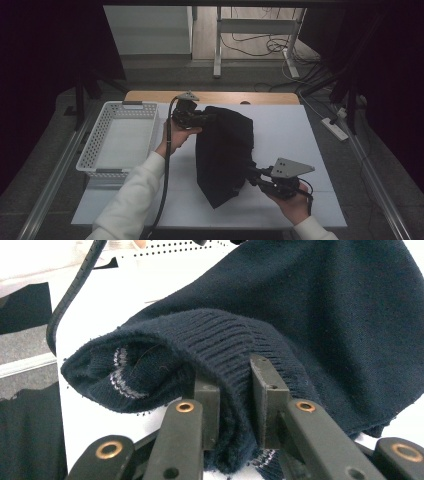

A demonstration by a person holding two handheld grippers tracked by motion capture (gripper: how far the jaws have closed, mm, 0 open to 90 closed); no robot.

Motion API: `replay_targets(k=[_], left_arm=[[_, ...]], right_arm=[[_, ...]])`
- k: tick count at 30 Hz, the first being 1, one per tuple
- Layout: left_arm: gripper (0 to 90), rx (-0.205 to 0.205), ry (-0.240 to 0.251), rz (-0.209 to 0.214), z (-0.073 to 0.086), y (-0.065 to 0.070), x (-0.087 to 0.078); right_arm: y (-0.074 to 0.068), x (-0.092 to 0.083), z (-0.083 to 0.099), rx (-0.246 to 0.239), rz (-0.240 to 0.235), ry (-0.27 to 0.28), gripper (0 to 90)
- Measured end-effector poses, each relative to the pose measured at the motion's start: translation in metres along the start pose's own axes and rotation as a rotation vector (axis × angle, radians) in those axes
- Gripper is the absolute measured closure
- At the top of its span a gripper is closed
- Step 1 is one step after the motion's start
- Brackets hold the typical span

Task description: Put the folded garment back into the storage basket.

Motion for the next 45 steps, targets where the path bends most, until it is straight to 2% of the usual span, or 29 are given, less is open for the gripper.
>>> replay_targets(k=[8,21,38,45], left_arm=[[74.5,0.001,0.02,-0.008,-0.007,-0.001,-0.013],[74.5,0.001,0.054,-0.029,-0.015,-0.006,-0.036],[74.6,-0.001,0.102,-0.06,-0.016,-0.017,-0.079],[74.6,-0.003,0.117,-0.076,-0.014,-0.024,-0.098]], right_arm=[[0.003,0.0,-0.01,0.03,-0.008,0.041,76.2],[0.003,0.006,-0.027,0.019,-0.01,0.084,76.2],[-0.005,0.031,-0.055,-0.019,-0.016,0.126,76.2],[-0.007,0.042,-0.063,-0.013,-0.03,0.145,76.2]])
Point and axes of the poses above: each handheld gripper's, and its own axes: x roughly forward along the jaws, z roughly out of its underside, y roughly to its right, the point moved 4 cm from there along x, roughly forward along the jaws, and after that the axes turned 7 degrees about -x, right-handed, at the moved point
